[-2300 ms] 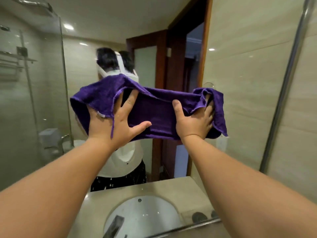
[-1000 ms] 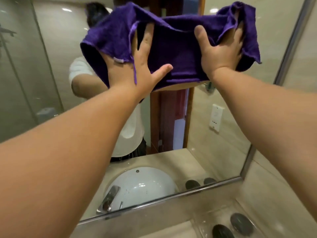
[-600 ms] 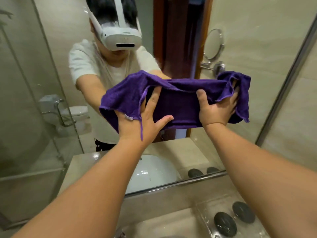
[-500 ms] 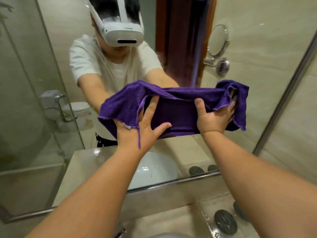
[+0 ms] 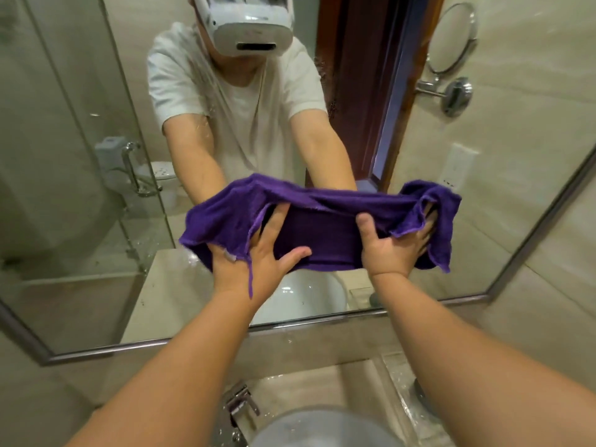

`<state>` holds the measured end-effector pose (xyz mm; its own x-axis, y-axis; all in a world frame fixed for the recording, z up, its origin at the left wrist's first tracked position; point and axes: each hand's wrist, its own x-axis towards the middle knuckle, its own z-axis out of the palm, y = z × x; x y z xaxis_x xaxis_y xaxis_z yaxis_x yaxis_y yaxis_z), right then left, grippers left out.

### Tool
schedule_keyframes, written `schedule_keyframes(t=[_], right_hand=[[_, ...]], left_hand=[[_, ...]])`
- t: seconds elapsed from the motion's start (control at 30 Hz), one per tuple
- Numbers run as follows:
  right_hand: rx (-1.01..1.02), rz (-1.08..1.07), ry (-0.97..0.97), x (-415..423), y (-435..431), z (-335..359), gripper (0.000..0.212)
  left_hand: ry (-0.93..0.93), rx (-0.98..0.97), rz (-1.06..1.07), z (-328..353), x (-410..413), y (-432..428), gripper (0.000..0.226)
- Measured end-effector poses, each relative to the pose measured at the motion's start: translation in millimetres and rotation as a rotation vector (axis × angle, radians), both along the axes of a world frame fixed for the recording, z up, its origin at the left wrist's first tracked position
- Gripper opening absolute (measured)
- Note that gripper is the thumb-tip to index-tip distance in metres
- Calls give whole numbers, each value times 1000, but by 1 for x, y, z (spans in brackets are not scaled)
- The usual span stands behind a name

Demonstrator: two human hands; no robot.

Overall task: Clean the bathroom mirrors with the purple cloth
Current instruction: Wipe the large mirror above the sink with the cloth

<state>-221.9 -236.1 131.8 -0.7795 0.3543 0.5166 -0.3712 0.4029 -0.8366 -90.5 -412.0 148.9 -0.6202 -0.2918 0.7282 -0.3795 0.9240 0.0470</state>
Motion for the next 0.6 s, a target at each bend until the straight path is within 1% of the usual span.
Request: schedule_keyframes(t=[0.1, 0.17, 0.2, 0.27, 0.33, 0.4, 0.5, 0.6], right_hand=[[41, 79, -179, 31, -26, -43, 145], [32, 148, -280, 52, -46, -63, 151], [4, 175, -305, 59, -54, -68, 152], [-64, 206, -302, 67, -68, -62, 153], [-105, 184, -228, 69, -78, -38, 153], [-131, 125, -85, 67, -86, 2, 147], [-87, 30, 110, 64, -91, 78, 139], [-61, -34, 290, 56, -90, 152, 133]], left_hand=[[-133, 91, 58, -40, 29, -25, 92], [-185, 173, 65, -57, 47, -49, 89], [-200, 206, 61, -59, 53, -59, 89], [-177, 196, 53, -53, 62, -72, 90], [-135, 187, 36, -32, 66, -81, 93], [-55, 196, -8, -1, 65, -88, 98], [85, 90, -18, 64, 59, -96, 100], [157, 27, -19, 132, 54, -97, 100]])
